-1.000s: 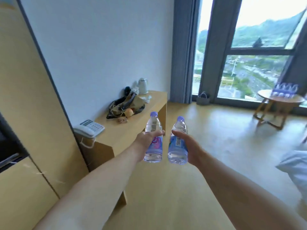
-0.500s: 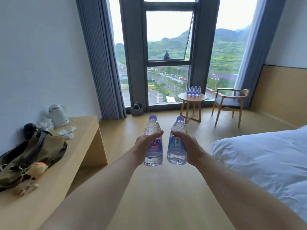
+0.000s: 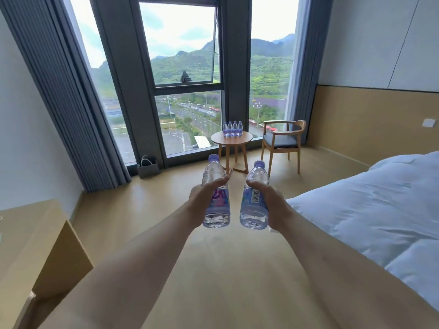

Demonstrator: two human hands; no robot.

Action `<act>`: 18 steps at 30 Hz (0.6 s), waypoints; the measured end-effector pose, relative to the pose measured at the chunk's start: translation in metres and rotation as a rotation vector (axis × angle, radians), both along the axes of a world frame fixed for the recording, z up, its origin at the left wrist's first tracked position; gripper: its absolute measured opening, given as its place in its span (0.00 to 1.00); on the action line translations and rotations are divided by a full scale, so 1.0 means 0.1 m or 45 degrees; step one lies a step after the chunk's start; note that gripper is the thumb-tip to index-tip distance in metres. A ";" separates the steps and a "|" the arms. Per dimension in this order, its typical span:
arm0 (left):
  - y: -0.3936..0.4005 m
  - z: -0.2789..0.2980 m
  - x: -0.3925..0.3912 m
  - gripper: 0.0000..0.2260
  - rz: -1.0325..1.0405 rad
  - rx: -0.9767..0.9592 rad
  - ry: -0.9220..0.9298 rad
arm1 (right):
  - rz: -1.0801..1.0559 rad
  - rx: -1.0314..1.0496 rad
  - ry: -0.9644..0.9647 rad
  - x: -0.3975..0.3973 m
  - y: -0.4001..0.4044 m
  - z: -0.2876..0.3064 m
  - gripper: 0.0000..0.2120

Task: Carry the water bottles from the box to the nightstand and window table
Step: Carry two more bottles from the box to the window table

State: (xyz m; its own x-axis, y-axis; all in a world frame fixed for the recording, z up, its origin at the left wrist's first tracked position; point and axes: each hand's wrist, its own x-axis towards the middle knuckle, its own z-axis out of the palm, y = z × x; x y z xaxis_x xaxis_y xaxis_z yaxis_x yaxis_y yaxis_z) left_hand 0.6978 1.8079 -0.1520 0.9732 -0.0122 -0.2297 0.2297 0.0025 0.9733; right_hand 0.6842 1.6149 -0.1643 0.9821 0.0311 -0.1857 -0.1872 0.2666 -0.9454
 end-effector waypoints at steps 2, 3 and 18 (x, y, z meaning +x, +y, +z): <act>-0.19 0.01 0.42 0.29 -0.020 0.004 -0.009 | 0.003 0.002 -0.013 0.45 -0.16 -0.01 0.23; -0.28 0.03 0.63 0.29 -0.024 0.004 -0.010 | 0.014 0.003 -0.015 0.67 -0.25 0.00 0.23; -1.03 0.13 3.32 0.28 -0.019 -0.012 0.015 | 0.042 0.087 0.065 3.43 -0.92 0.10 0.29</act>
State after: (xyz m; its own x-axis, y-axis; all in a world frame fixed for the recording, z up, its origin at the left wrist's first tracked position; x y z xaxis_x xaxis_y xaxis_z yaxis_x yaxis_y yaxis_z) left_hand 1.0301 1.7046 -0.1391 0.9702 -0.0286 -0.2406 0.2410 0.0081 0.9705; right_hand 1.0275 1.5234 -0.1541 0.9696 0.0779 -0.2322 -0.2448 0.3234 -0.9141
